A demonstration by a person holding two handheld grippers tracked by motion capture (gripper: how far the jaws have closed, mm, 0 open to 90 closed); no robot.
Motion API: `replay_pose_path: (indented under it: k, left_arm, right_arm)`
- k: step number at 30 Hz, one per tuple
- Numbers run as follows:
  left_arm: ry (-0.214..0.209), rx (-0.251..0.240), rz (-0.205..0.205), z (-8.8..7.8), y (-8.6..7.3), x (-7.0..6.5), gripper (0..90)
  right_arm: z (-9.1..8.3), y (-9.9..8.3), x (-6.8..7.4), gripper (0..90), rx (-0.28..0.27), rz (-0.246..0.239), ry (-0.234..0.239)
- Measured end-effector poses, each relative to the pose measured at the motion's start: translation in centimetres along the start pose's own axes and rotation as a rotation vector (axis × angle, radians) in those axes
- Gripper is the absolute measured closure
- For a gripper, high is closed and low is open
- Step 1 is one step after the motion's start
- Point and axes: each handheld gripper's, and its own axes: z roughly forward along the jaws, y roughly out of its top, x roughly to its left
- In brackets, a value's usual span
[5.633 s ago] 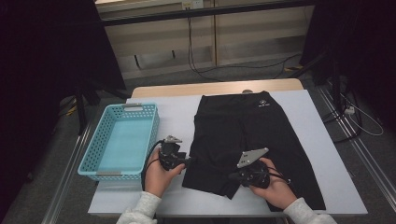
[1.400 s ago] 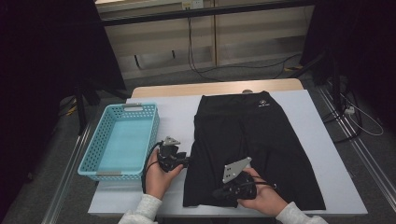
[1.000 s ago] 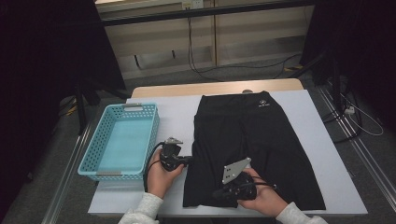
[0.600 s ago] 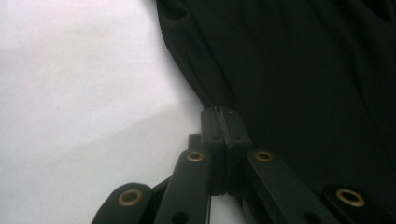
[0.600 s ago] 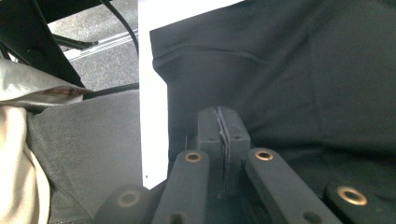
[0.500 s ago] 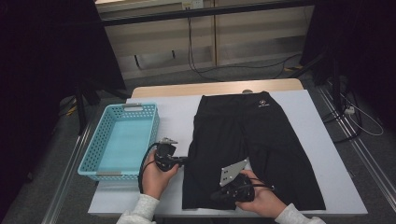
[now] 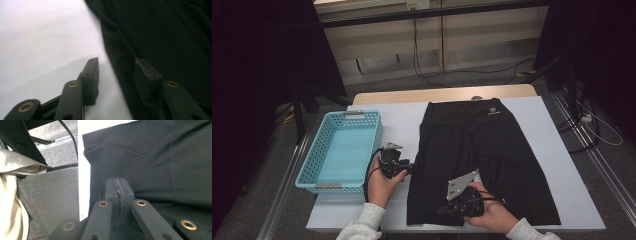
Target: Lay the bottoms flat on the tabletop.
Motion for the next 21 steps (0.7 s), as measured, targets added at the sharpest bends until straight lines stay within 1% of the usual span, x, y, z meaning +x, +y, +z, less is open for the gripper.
replay_pose_path:
  k: [2, 3, 4, 5, 6, 7, 8, 9, 10, 11, 13, 14, 15, 16, 18, 19, 20, 21]
  left_arm:
    - [0.006, 0.012, 0.015, 0.3, 0.3, 0.0, 57.9]
    - [-0.003, 0.016, 0.011, 0.4, 0.4, -0.1, 62.5]
    - [-0.024, 0.026, -0.001, 0.6, 0.5, -0.2, 68.2]
    - [-0.023, 0.035, 0.011, 0.7, 0.6, -0.3, 73.3]
    - [-0.023, 0.038, 0.012, 0.8, 0.6, -0.4, 77.8]
    - [-0.018, 0.047, 0.012, 0.9, 0.7, -0.4, 82.4]
    - [-0.009, 0.043, -0.006, 0.9, 0.8, -0.5, 87.5]
    - [0.009, 0.040, 0.000, 0.8, 0.8, -0.4, 89.7]
    - [0.023, 0.035, -0.006, 0.7, 0.8, -0.3, 90.0]
    - [0.026, 0.031, -0.019, 0.6, 0.8, -0.2, 90.0]
    - [0.057, 0.020, -0.024, 0.2, 0.7, -0.1, 90.0]
    - [0.050, 0.017, -0.036, 0.0, 0.7, 0.0, 90.0]
    - [0.040, 0.023, -0.036, -0.1, 0.8, 0.0, 90.0]
    - [0.044, 0.025, -0.029, -0.1, 0.8, -0.2, 89.6]
    - [0.048, 0.030, -0.034, -0.1, 0.7, -0.2, 88.7]
    - [0.045, 0.036, -0.034, -0.1, 0.7, -0.1, 86.9]
    - [0.037, 0.037, -0.039, -0.1, 0.7, -0.1, 82.8]
    - [0.028, 0.036, -0.044, -0.1, 0.6, 0.0, 75.9]
  right_arm:
    - [0.0, 0.0, 0.0, 89.4, -0.001, 0.000, 0.000]
    - [0.0, 0.0, 0.0, 89.4, -0.002, 0.000, -0.001]
    - [0.0, 0.0, -0.1, 89.4, -0.004, 0.000, 0.000]
    - [0.0, 0.0, -0.1, 89.4, -0.005, 0.000, 0.000]
    - [0.0, 0.0, -0.1, 89.4, -0.006, 0.001, 0.001]
    - [0.0, -0.1, -0.1, 89.4, -0.006, 0.003, 0.000]
    - [0.0, 0.0, -0.1, 89.4, -0.006, 0.003, 0.001]
    - [0.0, 0.0, -0.1, 89.3, -0.006, 0.003, 0.001]
    - [0.0, 0.0, -0.1, 89.3, -0.007, 0.001, 0.000]
    - [0.0, 0.0, -0.1, 89.3, -0.008, 0.001, 0.000]
    - [0.0, 0.0, 0.0, 89.3, -0.009, -0.002, -0.002]
    - [0.0, 0.1, 0.0, 89.3, -0.011, -0.001, -0.002]
    - [0.0, 0.1, 0.0, 89.1, -0.013, 0.002, -0.003]
    - [0.0, 0.1, 0.0, 88.9, -0.012, 0.001, -0.007]
    - [0.0, 0.0, 0.0, 87.1, -0.016, 0.001, -0.010]
    - [-0.1, 0.0, 0.0, 85.3, -0.017, -0.006, -0.014]
    - [-0.1, 0.0, 0.0, 82.5, -0.014, -0.015, -0.028]
    - [-0.3, 0.0, 0.0, 79.3, -0.019, -0.009, -0.038]
